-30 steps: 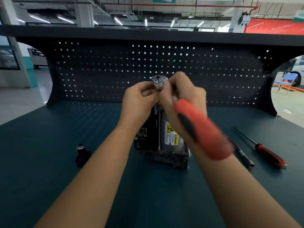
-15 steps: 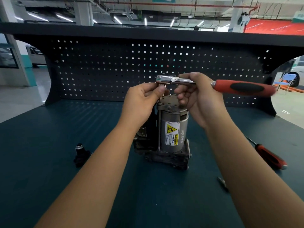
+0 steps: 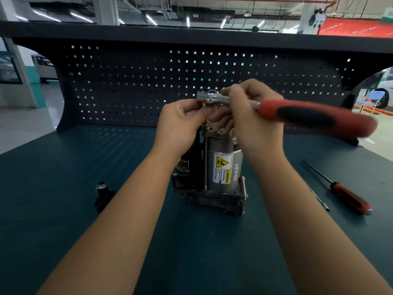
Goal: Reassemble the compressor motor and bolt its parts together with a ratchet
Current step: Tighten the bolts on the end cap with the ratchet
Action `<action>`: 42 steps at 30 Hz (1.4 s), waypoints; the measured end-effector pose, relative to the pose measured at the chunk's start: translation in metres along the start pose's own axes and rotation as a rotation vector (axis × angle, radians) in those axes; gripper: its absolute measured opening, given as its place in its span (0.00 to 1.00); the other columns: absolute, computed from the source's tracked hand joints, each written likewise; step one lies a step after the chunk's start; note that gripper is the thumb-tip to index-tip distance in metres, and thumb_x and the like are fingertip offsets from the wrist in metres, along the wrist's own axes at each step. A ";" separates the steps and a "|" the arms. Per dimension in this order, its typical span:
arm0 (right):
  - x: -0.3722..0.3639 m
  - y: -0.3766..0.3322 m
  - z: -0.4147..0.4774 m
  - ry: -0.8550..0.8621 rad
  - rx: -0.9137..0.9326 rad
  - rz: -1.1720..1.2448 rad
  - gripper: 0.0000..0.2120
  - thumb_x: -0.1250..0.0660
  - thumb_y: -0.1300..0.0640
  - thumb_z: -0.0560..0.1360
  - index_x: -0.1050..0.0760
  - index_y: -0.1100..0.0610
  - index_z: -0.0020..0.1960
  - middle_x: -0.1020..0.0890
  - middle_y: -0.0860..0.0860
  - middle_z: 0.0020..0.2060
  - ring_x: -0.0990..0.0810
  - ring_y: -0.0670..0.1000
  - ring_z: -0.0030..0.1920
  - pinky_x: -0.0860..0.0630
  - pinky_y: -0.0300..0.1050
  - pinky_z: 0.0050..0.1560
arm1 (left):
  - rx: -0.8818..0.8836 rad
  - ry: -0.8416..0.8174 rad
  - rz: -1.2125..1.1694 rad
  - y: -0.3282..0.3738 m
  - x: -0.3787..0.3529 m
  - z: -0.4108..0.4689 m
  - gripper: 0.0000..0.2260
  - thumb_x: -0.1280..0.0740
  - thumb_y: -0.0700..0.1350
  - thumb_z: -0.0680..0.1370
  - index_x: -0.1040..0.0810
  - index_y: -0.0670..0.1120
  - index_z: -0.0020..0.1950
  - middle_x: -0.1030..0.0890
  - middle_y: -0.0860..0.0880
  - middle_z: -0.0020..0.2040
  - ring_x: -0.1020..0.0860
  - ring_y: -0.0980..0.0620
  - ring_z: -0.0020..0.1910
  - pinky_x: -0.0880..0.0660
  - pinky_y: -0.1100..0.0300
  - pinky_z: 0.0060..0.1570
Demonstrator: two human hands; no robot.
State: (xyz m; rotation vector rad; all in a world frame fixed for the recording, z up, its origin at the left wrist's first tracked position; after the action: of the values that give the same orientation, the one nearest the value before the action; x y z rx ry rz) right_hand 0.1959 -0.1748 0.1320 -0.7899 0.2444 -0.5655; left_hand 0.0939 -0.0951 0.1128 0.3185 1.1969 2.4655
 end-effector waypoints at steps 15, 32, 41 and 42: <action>-0.006 0.000 -0.010 0.016 0.095 -0.357 0.09 0.42 0.52 0.76 0.28 0.52 0.39 0.20 0.62 0.32 0.23 0.54 0.26 0.25 0.54 0.25 | 0.027 0.095 -0.053 -0.007 0.003 0.002 0.06 0.25 0.40 0.70 0.21 0.47 0.39 0.17 0.53 0.33 0.19 0.58 0.35 0.21 0.64 0.40; -0.002 -0.013 -0.013 0.017 0.116 -0.199 0.08 0.38 0.57 0.76 0.24 0.56 0.39 0.18 0.52 0.28 0.21 0.49 0.28 0.22 0.44 0.30 | 0.011 0.069 -0.029 -0.007 0.001 0.002 0.07 0.28 0.39 0.72 0.22 0.50 0.39 0.18 0.55 0.35 0.20 0.60 0.36 0.24 0.66 0.40; 0.006 0.000 0.000 0.064 -0.148 0.230 0.10 0.41 0.63 0.79 0.24 0.63 0.42 0.20 0.55 0.25 0.24 0.50 0.23 0.28 0.37 0.23 | 0.001 -0.011 -0.027 -0.005 0.000 0.002 0.06 0.32 0.40 0.76 0.19 0.51 0.44 0.16 0.56 0.38 0.18 0.59 0.41 0.24 0.66 0.45; 0.008 0.004 0.004 0.047 -0.220 0.338 0.11 0.43 0.63 0.79 0.25 0.64 0.44 0.21 0.55 0.24 0.25 0.49 0.22 0.29 0.36 0.23 | 0.002 -0.036 -0.019 -0.005 0.000 0.003 0.06 0.33 0.40 0.77 0.19 0.52 0.46 0.16 0.57 0.39 0.18 0.60 0.43 0.24 0.67 0.45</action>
State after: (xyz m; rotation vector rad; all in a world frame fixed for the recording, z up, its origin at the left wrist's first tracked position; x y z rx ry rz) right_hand 0.2058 -0.1748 0.1320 -0.9250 0.4796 -0.2397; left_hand 0.0963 -0.0905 0.1107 0.3494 1.1829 2.4322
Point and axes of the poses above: each hand's wrist, its own z-axis towards the middle knuckle, its own x-axis out of the back of the hand, y = z × x, the point moved 5 cm from there along z, towards the middle knuckle
